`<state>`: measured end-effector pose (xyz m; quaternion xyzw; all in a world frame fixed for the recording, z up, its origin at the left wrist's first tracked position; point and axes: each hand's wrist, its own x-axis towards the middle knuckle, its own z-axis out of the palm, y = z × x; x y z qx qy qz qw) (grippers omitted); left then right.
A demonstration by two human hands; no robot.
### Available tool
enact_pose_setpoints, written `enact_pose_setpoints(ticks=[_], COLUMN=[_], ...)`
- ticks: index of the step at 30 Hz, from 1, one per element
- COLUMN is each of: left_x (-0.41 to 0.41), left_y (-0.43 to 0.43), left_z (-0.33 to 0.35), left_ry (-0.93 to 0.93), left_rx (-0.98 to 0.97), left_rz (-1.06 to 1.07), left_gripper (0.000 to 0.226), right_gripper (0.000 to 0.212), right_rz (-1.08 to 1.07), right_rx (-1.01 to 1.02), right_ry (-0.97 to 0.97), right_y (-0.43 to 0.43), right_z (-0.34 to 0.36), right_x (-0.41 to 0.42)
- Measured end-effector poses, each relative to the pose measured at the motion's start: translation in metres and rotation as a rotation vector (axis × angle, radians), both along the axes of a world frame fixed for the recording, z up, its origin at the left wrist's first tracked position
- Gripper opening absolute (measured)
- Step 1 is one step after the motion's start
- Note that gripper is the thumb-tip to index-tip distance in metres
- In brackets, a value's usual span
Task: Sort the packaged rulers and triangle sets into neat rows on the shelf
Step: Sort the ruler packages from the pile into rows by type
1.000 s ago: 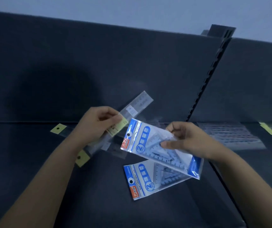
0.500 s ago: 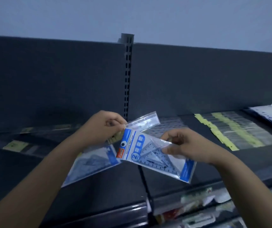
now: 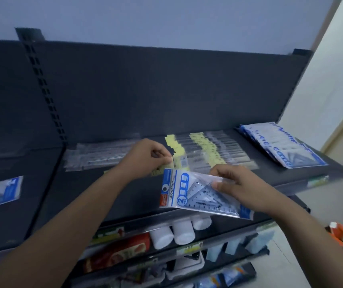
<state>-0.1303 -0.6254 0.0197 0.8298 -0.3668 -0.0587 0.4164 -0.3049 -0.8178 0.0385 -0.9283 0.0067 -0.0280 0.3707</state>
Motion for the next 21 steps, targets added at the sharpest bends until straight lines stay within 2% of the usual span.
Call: enact_pose_setpoints(ticks=[7, 11, 17, 21], left_x=[-0.009, -0.008, 0.001, 0.006], left_y=[-0.108, -0.153, -0.187, -0.19], left_z=[-0.02, -0.032, -0.047, -0.05], left_ry=[0.064, 0.064, -0.071, -0.078], left_rx=[0.072, 0.075, 0.279, 0.304], left_rz=[-0.15, -0.161, -0.138, -0.114], left_gripper=[0.003, 0.002, 0.01, 0.014], right_gripper=[0.012, 0.015, 0.016, 0.018], right_rz=[-0.113, -0.154, -0.101, -0.047], right_rx=[0.086, 0.165, 0.193, 0.167], right_ry=[-0.007, 0.006, 0.042, 0.112], right_y=[-0.08, -0.121, -0.167, -0.183], right_z=[-0.03, -0.037, -0.038, -0.036], right_x=[-0.021, -0.022, -0.002, 0.019])
